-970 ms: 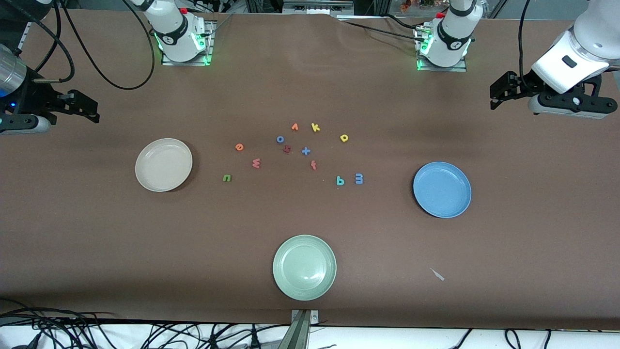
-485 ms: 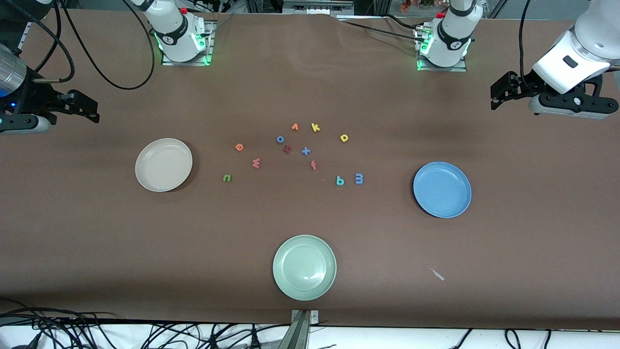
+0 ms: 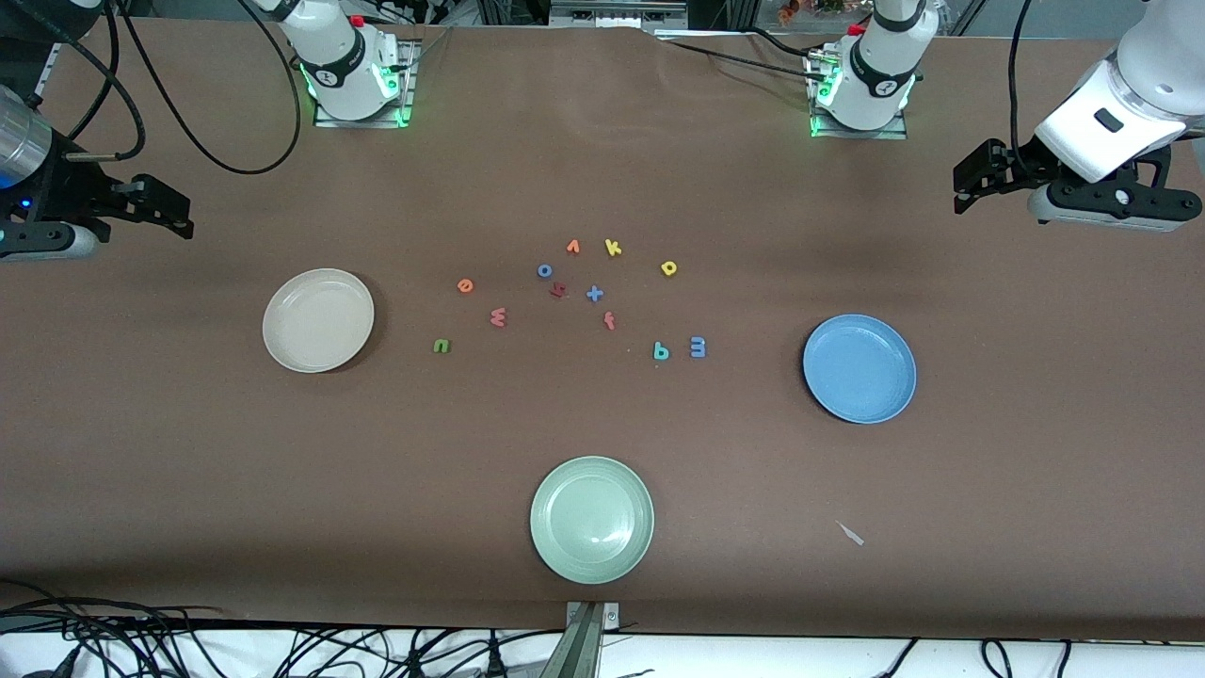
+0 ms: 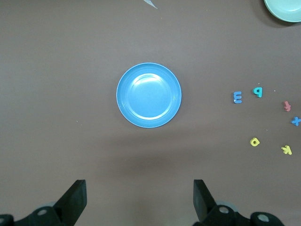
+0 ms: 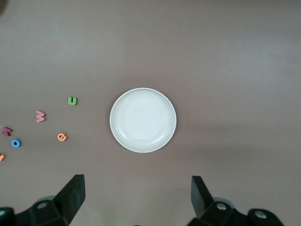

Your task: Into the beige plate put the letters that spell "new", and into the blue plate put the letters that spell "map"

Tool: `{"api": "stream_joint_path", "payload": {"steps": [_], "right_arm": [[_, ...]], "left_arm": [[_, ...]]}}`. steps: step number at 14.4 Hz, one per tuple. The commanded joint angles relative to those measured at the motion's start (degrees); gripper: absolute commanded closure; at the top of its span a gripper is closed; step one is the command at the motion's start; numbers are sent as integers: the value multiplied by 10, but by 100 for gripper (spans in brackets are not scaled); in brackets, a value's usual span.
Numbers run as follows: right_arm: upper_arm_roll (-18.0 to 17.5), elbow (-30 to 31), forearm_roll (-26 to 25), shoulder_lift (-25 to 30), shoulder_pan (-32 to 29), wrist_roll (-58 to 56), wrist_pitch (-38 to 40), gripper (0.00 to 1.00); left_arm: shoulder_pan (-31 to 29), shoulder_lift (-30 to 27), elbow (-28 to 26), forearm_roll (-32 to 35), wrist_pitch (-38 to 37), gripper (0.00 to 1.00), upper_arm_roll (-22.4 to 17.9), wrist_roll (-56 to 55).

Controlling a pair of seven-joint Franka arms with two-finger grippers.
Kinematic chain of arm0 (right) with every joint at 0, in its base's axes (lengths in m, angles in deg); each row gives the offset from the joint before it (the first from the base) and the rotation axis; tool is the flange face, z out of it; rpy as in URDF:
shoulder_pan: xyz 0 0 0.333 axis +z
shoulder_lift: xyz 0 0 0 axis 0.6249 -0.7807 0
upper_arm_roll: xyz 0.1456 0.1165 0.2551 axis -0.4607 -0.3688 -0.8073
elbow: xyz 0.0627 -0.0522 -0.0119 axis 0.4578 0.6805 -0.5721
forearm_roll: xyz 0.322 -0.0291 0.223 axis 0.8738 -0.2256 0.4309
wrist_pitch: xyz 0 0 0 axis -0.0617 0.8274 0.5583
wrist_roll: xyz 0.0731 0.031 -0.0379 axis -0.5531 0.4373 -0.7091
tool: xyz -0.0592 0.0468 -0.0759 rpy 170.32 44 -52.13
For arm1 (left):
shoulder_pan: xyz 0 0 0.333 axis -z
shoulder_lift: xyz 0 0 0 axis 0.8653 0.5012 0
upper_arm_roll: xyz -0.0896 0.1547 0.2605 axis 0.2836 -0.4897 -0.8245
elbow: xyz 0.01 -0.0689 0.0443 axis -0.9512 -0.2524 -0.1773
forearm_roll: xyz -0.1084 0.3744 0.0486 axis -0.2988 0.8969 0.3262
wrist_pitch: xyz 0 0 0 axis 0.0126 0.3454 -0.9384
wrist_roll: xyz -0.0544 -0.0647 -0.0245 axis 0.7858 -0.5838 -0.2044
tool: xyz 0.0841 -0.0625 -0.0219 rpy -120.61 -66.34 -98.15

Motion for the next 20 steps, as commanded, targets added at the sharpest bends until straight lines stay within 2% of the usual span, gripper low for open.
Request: {"api": "stream_joint_path", "payload": {"steps": [1,20], "right_arm": [[-4,6,5,7,-5,-2,1,0],[-7,3,6,-6,7,7,-8,0]], "left_arm": [[-2,8,19,-4,-16,0,1,-4],[-5,13,18,-6,-16,0,-3,-9]]}}
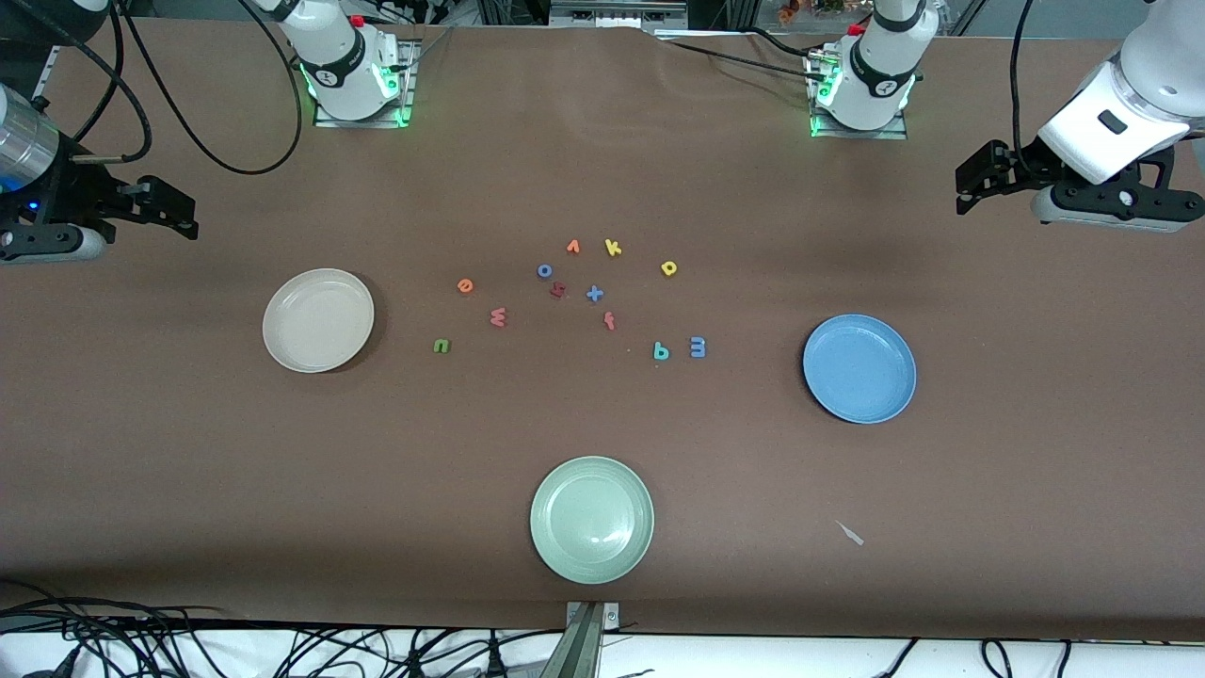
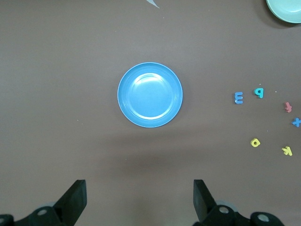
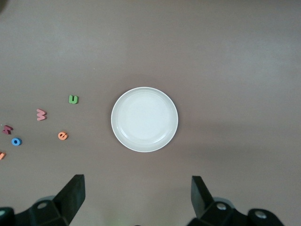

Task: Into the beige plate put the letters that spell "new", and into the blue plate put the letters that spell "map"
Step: 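Move the right gripper to the green u while the left gripper reaches the blue m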

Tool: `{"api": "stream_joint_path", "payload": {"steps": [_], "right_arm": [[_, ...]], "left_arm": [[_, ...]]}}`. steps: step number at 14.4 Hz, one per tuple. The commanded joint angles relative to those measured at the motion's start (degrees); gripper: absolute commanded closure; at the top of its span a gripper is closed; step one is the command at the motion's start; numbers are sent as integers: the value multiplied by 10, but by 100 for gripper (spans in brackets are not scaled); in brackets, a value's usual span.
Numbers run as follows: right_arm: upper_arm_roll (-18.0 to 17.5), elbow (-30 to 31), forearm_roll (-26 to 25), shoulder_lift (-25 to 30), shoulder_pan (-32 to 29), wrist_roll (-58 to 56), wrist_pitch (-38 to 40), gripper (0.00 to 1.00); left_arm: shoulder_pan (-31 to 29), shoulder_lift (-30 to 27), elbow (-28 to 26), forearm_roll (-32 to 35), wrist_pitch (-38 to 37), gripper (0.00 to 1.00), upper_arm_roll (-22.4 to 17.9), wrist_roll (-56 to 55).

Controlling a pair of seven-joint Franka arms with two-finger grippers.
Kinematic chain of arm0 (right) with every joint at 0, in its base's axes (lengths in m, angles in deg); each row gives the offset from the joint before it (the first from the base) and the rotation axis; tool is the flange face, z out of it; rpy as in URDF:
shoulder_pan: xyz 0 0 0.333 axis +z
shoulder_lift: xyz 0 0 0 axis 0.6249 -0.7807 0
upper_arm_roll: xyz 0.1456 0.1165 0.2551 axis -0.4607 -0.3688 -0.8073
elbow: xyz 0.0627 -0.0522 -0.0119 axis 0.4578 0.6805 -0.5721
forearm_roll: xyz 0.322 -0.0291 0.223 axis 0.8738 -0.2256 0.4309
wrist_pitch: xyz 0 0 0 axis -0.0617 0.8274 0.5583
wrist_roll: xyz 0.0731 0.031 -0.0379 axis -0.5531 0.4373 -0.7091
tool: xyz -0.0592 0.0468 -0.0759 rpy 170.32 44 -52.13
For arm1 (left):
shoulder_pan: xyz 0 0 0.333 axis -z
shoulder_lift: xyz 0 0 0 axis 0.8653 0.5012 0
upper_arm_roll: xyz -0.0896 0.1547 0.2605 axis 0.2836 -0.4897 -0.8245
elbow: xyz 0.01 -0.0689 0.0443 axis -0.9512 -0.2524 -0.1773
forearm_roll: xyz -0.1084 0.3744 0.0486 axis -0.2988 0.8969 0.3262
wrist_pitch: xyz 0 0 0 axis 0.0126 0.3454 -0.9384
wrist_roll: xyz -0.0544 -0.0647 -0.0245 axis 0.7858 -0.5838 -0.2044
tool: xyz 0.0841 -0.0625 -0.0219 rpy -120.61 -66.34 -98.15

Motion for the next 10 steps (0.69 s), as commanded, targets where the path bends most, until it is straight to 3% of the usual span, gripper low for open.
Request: {"api": "stream_joint_path", "payload": {"steps": [1,3,7,9,10], "right_arm": [[-4,-1,3,-8,19,19,-8,0],[-3,-2,2,-10,31,34,-21,0],[-4,-8,8,-43,42,30,-36,0],[-3,-28,0,-98,71,29,-36,0],[-3,-40,-9,-121,87,30,-33,0]], "left_arm": [[0,26,18,-5,-14,0,2,-4],[6,85,19,-5,-21,0,3,0],[24,108,19,-5,-35,0,18,-5],[31,145,23,-13,-28,0,21,-5],[38,174,53,-12,-7,0,20,-6]]}}
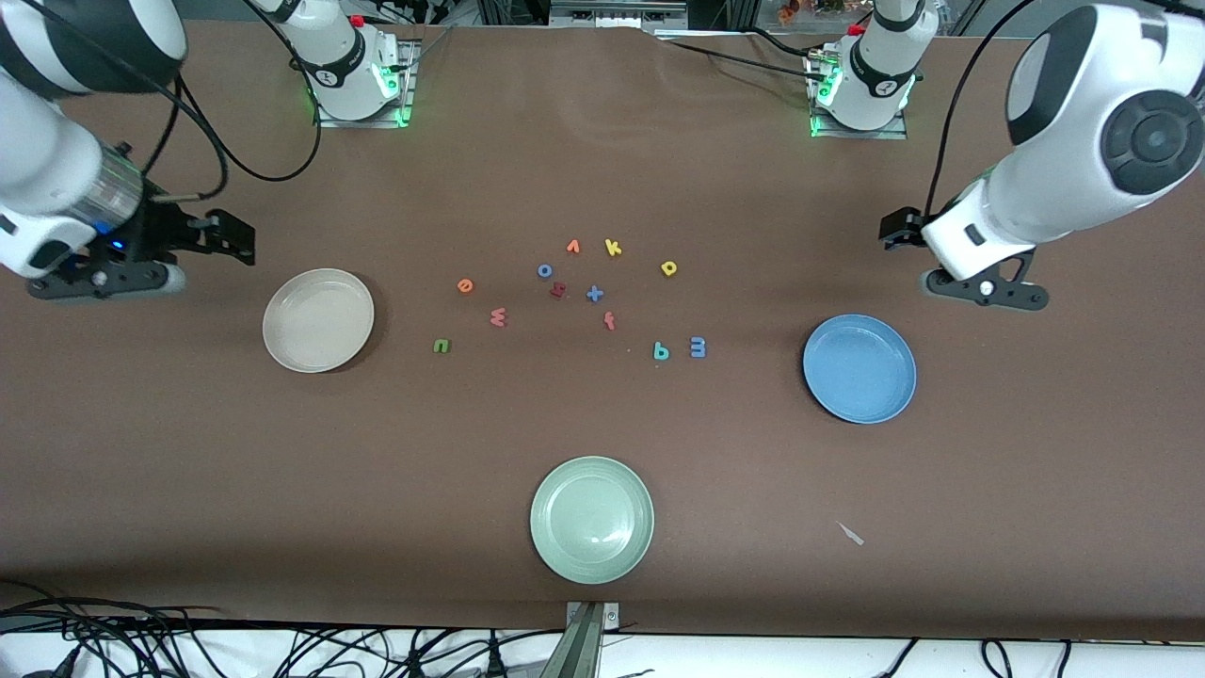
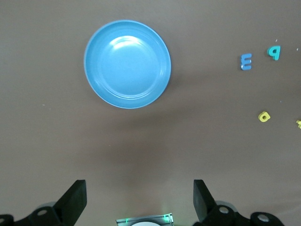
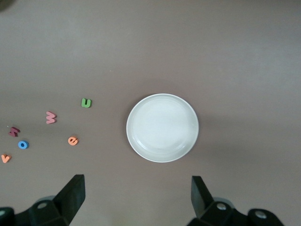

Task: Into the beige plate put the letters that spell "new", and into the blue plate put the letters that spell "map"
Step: 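Move the right gripper to the green u while the left gripper reaches the blue m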

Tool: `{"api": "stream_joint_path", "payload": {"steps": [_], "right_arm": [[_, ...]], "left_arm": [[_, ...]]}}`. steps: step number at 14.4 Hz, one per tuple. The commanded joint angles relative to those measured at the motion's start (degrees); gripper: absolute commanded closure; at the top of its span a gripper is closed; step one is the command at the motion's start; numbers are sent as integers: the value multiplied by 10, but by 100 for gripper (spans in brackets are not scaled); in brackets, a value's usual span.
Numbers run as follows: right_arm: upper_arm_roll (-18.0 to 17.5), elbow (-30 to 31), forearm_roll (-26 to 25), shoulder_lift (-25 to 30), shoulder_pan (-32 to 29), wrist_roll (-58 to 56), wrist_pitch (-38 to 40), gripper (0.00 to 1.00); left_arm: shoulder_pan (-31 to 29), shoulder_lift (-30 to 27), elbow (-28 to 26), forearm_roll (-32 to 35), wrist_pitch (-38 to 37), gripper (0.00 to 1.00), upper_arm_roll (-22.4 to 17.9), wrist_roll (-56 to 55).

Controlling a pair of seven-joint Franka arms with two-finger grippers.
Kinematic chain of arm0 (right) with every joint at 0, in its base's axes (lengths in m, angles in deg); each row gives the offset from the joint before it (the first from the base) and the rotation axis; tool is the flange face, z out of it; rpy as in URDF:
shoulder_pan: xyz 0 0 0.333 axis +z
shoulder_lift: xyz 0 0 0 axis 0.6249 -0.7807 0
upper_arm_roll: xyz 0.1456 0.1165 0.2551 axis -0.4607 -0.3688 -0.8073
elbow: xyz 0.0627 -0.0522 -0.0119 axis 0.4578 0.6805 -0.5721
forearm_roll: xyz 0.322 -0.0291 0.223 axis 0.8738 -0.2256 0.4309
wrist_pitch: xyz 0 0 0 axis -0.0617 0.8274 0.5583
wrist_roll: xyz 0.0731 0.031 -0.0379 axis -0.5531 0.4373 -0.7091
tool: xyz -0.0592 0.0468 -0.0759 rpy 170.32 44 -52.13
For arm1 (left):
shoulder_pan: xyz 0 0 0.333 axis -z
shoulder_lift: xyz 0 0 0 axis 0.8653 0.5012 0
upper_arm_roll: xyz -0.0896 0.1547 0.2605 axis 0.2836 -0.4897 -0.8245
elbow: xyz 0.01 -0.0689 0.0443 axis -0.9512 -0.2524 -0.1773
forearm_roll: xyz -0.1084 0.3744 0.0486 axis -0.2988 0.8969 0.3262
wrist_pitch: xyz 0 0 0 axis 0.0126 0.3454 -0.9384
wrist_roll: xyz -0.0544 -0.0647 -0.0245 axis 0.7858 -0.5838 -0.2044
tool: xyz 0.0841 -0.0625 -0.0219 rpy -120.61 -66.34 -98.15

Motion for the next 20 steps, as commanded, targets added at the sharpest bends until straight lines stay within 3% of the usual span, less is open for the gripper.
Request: {"api": "stream_joint_path", "payload": {"steps": [1,4,7,9,13,20], "right_arm": [[2,-39,-17,-64,36,7,-1,0],[2,-37,-12,-102,50,38,-55,0],[2,-30,-22,-147,92,115,-103,0],[2,-19,-22,-172,105,155,-140,0],[2,90,-22,-177,118,244,-297,0],[1,166,-17,-207,130,264,-414,0]], "left_arm": [[19,86,79,-12,15,0,-1,-3],[69,202,142,-14,35,0,-2,-14],[112,268,165,-18,79,0,-1,-67],[141,292,164,-20,126,0,-2,-114],[170,326,137,-40,210,0,-2,-138],[184,369,121,-36,297,0,-2,-191]]}}
